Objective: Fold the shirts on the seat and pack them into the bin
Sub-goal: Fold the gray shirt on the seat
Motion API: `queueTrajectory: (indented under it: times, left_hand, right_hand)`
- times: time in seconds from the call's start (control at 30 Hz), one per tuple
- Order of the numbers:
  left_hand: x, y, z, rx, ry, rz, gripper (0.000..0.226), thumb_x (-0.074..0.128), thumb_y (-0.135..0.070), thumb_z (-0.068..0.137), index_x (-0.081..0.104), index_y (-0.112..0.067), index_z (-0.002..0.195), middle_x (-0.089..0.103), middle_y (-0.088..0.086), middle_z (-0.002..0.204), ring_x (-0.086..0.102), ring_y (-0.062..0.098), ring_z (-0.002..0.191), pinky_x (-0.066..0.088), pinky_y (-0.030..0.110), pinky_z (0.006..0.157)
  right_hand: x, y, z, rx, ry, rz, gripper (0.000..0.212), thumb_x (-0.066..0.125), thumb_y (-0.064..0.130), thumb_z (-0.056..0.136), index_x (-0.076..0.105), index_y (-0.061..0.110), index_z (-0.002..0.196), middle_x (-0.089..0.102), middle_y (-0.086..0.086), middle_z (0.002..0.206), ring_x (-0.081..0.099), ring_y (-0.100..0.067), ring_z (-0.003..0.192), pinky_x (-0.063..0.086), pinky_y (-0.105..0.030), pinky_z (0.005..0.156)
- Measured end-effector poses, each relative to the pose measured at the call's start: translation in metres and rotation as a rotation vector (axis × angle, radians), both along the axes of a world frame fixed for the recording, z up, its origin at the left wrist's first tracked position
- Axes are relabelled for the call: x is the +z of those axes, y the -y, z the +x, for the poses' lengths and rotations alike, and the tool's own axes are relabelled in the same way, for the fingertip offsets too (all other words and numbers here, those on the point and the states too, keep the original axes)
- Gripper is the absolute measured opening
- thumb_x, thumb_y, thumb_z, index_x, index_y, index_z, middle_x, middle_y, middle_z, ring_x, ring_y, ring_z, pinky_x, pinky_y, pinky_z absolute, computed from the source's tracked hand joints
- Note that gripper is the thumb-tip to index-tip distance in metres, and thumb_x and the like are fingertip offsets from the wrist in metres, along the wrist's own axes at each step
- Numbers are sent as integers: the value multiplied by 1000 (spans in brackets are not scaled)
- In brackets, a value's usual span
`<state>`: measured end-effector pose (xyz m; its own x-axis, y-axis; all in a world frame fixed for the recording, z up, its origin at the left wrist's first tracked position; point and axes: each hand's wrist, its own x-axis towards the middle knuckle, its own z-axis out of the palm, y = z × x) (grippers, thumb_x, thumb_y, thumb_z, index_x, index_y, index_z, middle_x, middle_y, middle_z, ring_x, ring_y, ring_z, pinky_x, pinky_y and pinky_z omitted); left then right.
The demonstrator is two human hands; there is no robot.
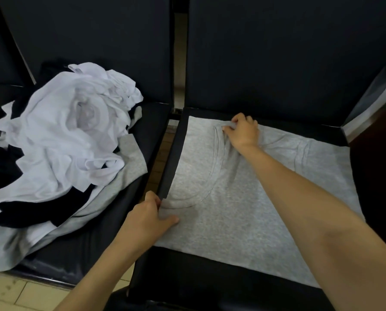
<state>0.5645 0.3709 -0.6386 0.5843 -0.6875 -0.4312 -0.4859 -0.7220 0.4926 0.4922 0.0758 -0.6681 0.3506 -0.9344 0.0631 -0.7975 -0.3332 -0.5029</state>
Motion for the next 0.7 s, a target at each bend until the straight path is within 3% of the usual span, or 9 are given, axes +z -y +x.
queueTrajectory:
  times: [0.1, 0.2, 0.27, 0.33, 0.47, 0.53, 0.63, 0.7]
  left_hand:
    - [-3, -3, -2, -59, 152, 52, 50, 67, -53, 78, 44, -19, 108, 43, -5, 99, 54, 18, 98, 43, 28, 74]
    - [-4, -2, -3, -68, 146, 24, 39, 69, -50, 77, 52, -17, 90, 41, -3, 95, 50, 21, 103, 45, 31, 80]
    - [-4, -1, -3, -67, 99, -2, 39, 71, -45, 78, 43, -19, 69, 41, -2, 90, 50, 23, 98, 44, 32, 77]
    - [-4, -2, -4, -47, 65, -33, 40, 70, -41, 79, 40, -20, 65, 43, -4, 84, 50, 19, 85, 40, 29, 66]
    - [-2, -6, -7, 48, -32, -154, 23, 67, -31, 82, 49, -17, 76, 54, -3, 73, 52, 12, 66, 37, 24, 54]
    - [4, -6, -11, 106, -110, -265, 19, 68, -27, 81, 51, -19, 78, 58, -3, 74, 54, 10, 66, 41, 22, 55]
    - [21, -2, -30, 160, -142, -490, 15, 69, -20, 81, 54, -20, 79, 61, -5, 71, 58, 6, 65, 45, 18, 56]
    - [29, 4, -51, 110, -139, -631, 16, 70, -14, 80, 54, -19, 76, 60, -6, 69, 56, 5, 62, 43, 14, 54]
  right_hand:
    - [8, -21, 9, 166, -35, -205, 33, 54, 26, 93, 53, 13, 123, 51, -10, 124, 41, -27, 118, 33, -33, 97]
    - [13, -48, 32, 317, 6, -115, 26, 52, 31, 95, 62, 10, 107, 57, -10, 115, 46, -24, 113, 41, -33, 93]
    - [11, -61, 49, 306, -10, -24, 41, 54, 44, 93, 61, 7, 112, 58, -11, 117, 47, -26, 117, 43, -36, 96]
    - [9, -69, 63, 241, -112, -9, 59, 55, 53, 89, 52, 5, 125, 53, -13, 126, 45, -29, 121, 39, -37, 101]
    - [6, -71, 75, 140, -209, 7, 43, 50, 29, 97, 44, 4, 131, 47, -16, 134, 43, -31, 124, 33, -35, 107]
    - [12, -68, 74, 134, -85, 122, 36, 47, 23, 98, 47, 3, 129, 51, -16, 131, 47, -30, 122, 38, -33, 100]
    - [37, -54, 55, 51, 272, 355, 21, 46, 22, 99, 55, 7, 111, 58, -10, 113, 56, -23, 103, 40, -26, 79]
    - [53, -38, 31, -29, 415, 437, 11, 49, 24, 98, 54, 14, 99, 57, -5, 102, 56, -19, 95, 45, -28, 82]
